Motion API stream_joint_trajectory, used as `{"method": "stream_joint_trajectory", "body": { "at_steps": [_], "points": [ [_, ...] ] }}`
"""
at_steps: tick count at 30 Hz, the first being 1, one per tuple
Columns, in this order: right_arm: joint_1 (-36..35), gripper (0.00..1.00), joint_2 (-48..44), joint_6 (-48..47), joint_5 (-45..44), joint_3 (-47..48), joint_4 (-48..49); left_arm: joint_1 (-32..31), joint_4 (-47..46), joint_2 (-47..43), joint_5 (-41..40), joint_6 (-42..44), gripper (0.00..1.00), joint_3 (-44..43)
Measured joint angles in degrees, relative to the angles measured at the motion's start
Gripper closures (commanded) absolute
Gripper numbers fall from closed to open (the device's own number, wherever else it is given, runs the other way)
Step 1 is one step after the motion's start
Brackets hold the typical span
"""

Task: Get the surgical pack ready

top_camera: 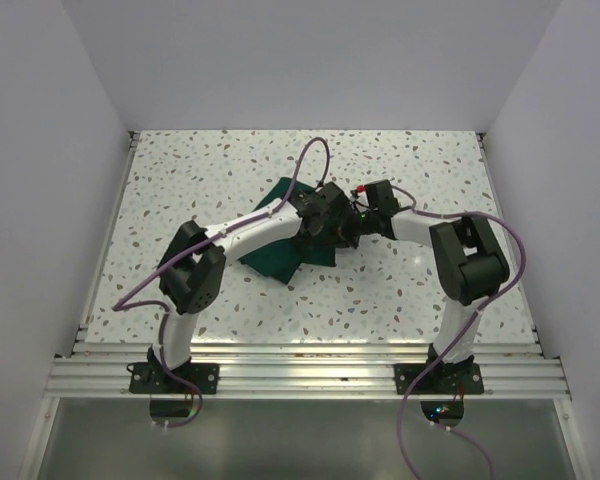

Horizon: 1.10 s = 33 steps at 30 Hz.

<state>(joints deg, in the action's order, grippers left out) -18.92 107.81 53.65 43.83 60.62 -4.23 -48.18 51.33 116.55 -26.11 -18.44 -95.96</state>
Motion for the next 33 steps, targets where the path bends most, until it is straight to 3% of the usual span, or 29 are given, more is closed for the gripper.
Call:
{"method": "stream_joint_trajectory", "body": {
  "at_steps": [2, 10, 19, 25, 33],
  "points": [
    [-0.7, 1.00, 0.9, 2.9, 0.2, 0.0, 3.3, 0.2, 0.4, -0.5, 0.6, 0.2, 1.00, -0.4],
    [-5.8, 1.00, 7.1, 19.1, -2.0, -0.1, 25.5, 0.6, 0.5, -2.6, 4.7, 2.1, 1.00, -0.8],
    [-10.8, 1.00, 15.3, 28.4, -17.0, -2.1, 48.4, 1.9, -1.0, -3.5, 7.8, 4.6, 1.00, -0.3],
    [-10.6, 1.00, 17.8, 30.0, -21.1, -1.7, 52.7, 1.9, -5.1, -4.9, 8.8, 4.6, 1.00, 3.5],
    [-6.2, 1.00, 21.1, 30.1, -16.5, 1.3, 55.2, 2.1, -11.6, -6.7, 9.1, 4.6, 1.00, 8.5]
  ]
}}
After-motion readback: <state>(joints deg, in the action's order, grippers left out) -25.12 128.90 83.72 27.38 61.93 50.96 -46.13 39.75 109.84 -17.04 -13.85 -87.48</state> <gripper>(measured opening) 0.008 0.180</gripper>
